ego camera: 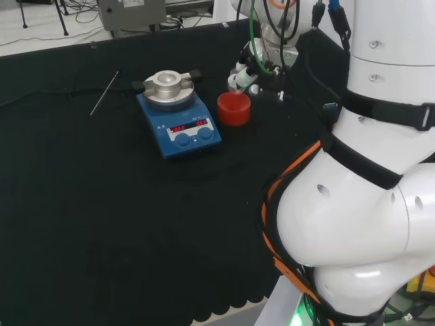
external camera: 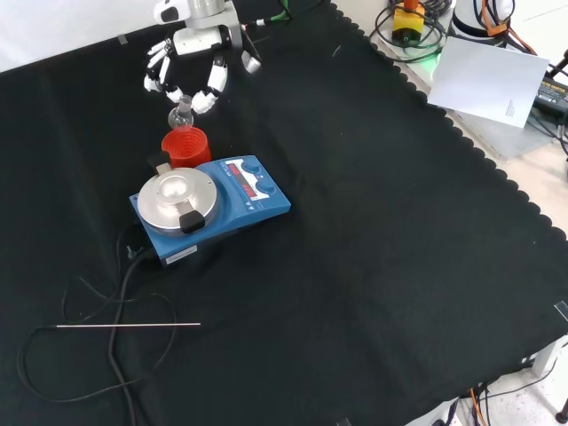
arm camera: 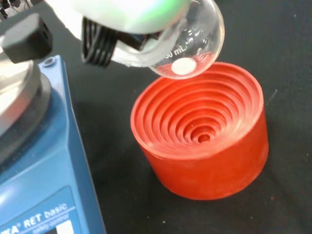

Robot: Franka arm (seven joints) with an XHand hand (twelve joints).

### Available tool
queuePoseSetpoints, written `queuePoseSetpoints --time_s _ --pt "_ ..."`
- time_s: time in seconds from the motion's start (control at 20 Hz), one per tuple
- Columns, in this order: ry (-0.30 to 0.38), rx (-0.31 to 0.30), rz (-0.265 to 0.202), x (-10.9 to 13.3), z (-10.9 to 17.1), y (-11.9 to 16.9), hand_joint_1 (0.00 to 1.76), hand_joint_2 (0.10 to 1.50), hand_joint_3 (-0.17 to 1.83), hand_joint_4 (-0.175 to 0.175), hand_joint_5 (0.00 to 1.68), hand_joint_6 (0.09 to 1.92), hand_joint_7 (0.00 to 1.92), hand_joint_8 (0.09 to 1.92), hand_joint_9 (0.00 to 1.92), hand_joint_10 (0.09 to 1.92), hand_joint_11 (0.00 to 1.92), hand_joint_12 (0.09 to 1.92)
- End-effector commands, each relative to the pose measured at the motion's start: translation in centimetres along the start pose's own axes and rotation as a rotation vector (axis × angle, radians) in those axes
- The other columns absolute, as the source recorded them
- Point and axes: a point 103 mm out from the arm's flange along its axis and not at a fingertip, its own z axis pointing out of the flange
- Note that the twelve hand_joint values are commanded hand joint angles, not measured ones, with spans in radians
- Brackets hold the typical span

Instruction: Place the round-bottom flask on the heater.

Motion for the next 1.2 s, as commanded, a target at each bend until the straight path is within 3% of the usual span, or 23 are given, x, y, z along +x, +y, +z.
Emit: queuePoseSetpoints --time_s 0.05,0.4,1.2 --pt "-0.014 0.007 -0.007 0.7 -0.8 -0.3 1.12 0.59 0.88 0.125 1.17 0.97 0.45 0.65 0.65 0.62 0.26 1.33" --pt "-0.009 0.006 -0.023 1.6 -1.8 -0.4 1.12 0.59 0.88 0.124 1.17 0.97 0.45 0.65 0.65 0.62 0.26 1.32" --pt "-0.011 0.045 -0.095 7.8 -4.6 0.4 1.12 0.59 0.89 0.124 1.17 0.96 0.45 0.65 0.65 0.62 0.26 1.32"
